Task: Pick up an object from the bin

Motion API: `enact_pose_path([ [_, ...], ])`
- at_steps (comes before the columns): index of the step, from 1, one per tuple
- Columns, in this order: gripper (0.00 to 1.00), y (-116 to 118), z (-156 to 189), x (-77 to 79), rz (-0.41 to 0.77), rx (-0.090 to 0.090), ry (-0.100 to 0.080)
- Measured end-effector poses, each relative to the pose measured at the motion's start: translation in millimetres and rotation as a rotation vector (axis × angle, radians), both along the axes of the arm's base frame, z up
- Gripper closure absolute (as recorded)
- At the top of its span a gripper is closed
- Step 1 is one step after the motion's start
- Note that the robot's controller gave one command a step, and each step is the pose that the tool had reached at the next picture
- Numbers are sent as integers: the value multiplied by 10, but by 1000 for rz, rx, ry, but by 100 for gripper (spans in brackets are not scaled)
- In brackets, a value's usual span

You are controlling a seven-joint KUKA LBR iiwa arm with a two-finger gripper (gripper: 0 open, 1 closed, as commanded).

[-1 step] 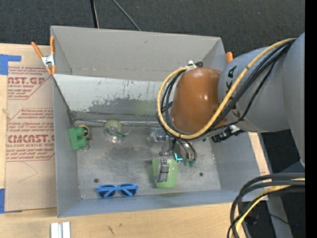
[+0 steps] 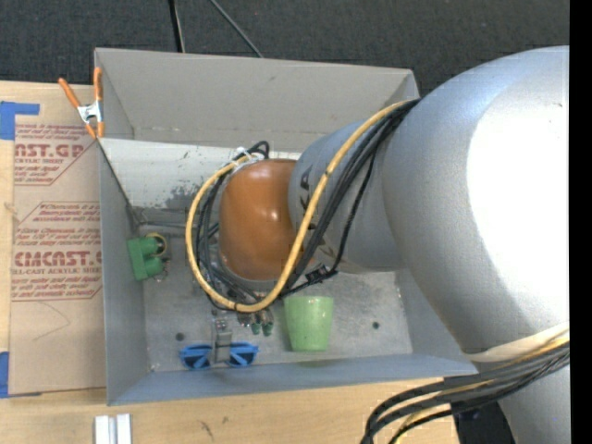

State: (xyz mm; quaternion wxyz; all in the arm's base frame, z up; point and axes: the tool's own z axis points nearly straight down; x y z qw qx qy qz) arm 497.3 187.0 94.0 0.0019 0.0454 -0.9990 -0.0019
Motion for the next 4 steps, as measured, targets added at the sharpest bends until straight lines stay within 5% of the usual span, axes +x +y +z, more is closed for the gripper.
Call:
enact_pose_path([
  [1, 0, -32, -245, -143, -109, -2, -6],
  [2, 100, -34, -243, -147, -109, -2, -4],
  [4, 100, -39, 1758, -13, -52, 1, -14],
])
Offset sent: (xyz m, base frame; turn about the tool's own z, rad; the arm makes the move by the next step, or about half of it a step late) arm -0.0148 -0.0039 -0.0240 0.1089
